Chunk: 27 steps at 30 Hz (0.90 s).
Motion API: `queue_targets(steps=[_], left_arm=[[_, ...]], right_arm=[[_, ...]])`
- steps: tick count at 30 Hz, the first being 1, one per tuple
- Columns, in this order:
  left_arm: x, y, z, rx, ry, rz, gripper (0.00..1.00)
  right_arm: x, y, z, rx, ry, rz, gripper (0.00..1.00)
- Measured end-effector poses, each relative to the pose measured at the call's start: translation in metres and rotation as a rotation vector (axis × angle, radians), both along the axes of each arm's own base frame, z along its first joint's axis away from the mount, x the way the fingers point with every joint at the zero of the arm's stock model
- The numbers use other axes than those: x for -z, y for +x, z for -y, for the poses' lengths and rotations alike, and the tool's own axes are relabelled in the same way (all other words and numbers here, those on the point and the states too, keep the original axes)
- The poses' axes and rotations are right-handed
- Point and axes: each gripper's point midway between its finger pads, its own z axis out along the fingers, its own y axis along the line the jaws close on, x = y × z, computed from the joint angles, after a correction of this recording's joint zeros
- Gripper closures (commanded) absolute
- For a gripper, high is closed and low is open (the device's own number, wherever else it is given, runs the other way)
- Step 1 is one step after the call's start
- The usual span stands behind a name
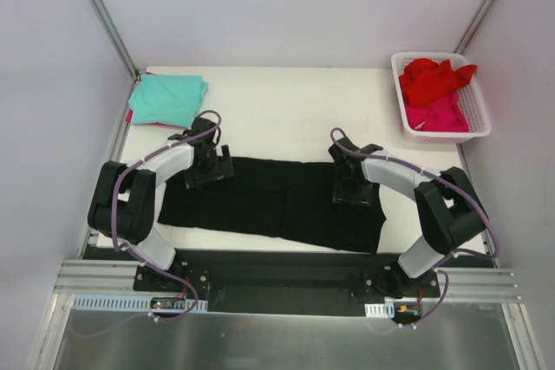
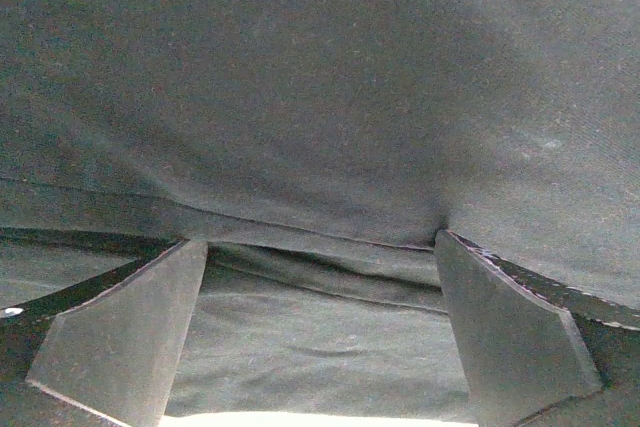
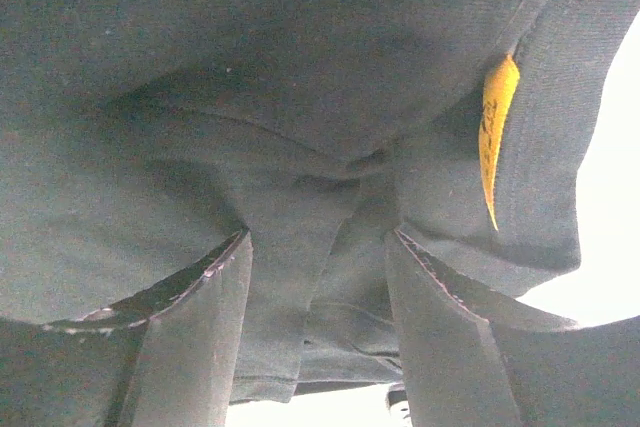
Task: Fold and stack the t-shirts
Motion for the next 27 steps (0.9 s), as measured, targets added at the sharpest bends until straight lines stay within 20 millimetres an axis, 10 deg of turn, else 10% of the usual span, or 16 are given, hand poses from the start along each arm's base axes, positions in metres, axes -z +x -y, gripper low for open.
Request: queue_targets(steps=[12,27], left_arm=[[-0.003,-0.005,-0.001,-0.029,-0.03,0.115,0.01],[-0.005,-0.03,0.02,-0.009,-0.066,0.138,0.01]], right_arm=[[0.003,0.02,0.003,0.05,-0.034,-0.032,0.45],[-0.014,0.128,0.039,0.231,-0.013,0.03,0.48]])
